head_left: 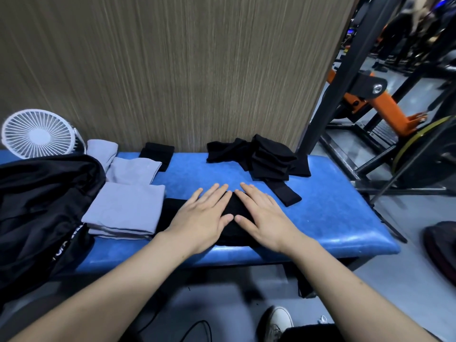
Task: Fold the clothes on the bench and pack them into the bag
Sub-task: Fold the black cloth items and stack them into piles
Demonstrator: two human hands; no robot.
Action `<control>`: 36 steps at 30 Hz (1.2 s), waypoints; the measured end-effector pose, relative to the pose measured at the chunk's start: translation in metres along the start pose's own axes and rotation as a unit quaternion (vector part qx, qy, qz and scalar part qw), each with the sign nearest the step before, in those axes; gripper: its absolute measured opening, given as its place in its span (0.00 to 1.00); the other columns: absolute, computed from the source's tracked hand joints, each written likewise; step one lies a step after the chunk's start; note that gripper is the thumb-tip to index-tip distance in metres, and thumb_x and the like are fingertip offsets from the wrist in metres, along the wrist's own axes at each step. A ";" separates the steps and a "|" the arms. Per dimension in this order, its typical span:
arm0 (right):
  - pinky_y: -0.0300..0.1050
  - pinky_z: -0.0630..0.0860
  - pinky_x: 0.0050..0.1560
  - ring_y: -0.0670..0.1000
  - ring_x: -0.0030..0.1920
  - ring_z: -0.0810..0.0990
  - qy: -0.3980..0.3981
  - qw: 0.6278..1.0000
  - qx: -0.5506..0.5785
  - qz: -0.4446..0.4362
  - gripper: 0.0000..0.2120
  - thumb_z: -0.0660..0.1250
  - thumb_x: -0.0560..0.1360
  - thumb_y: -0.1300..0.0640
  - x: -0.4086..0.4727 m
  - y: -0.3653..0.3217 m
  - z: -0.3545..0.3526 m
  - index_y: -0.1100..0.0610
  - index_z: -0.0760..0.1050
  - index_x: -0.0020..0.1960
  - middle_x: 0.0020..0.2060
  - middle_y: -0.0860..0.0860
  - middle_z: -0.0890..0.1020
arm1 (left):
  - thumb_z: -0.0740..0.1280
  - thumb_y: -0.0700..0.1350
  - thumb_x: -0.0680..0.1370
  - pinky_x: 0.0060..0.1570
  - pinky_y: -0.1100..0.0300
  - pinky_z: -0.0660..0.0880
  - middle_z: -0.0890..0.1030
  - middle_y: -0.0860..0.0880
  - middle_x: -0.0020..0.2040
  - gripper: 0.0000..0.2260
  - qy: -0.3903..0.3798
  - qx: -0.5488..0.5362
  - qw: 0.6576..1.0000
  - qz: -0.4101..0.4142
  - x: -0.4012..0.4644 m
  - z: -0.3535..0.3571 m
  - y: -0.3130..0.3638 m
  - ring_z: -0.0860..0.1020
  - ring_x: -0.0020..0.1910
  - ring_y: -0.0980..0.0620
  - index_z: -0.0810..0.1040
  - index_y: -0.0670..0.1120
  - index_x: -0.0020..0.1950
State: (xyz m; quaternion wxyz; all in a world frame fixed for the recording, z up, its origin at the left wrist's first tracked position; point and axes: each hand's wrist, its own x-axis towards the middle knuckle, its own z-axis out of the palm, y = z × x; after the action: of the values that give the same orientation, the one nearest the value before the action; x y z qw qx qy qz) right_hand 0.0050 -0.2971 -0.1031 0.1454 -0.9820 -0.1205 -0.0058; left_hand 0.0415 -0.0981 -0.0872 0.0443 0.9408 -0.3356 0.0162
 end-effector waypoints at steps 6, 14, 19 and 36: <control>0.52 0.45 0.80 0.46 0.81 0.42 -0.022 0.999 -0.027 -0.009 0.39 0.39 0.75 0.32 -0.005 0.002 0.009 0.48 0.46 0.82 0.81 0.44 0.46 | 0.30 0.63 0.72 0.77 0.53 0.39 0.44 0.52 0.81 0.39 -0.017 0.024 1.000 0.001 -0.003 0.010 -0.004 0.42 0.79 0.56 0.45 0.49 0.81; 0.53 0.46 0.80 0.47 0.81 0.46 -0.021 0.999 -0.024 -0.006 0.38 0.40 0.75 0.32 -0.002 0.003 0.010 0.48 0.48 0.82 0.81 0.45 0.50 | 0.40 0.63 0.80 0.78 0.50 0.39 0.43 0.52 0.82 0.32 -0.051 0.001 0.999 -0.008 0.001 0.014 -0.009 0.40 0.79 0.56 0.44 0.50 0.81; 0.53 0.47 0.79 0.45 0.79 0.49 -0.060 0.997 0.046 0.031 0.43 0.45 0.69 0.29 0.005 0.001 0.002 0.45 0.51 0.81 0.80 0.43 0.55 | 0.49 0.59 0.83 0.78 0.54 0.45 0.51 0.51 0.81 0.28 0.000 -0.028 0.999 -0.015 0.000 0.014 -0.006 0.47 0.80 0.55 0.51 0.50 0.81; 0.48 0.76 0.57 0.44 0.47 0.80 0.034 0.959 0.273 0.070 0.09 0.67 0.75 0.51 0.111 -0.053 -0.026 0.44 0.78 0.55 0.48 0.41 0.82 | 0.66 0.52 0.76 0.56 0.52 0.75 0.80 0.52 0.53 0.07 0.050 -0.114 0.961 -0.245 0.020 -0.073 -0.129 0.78 0.55 0.49 0.76 0.53 0.53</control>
State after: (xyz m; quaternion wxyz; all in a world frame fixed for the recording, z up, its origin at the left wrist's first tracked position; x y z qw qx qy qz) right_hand 0.1005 -0.2294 -0.0577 0.4121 -0.9101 -0.0437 0.0045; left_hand 0.1386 -0.0041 -0.0231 0.1712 0.9809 -0.0916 0.0137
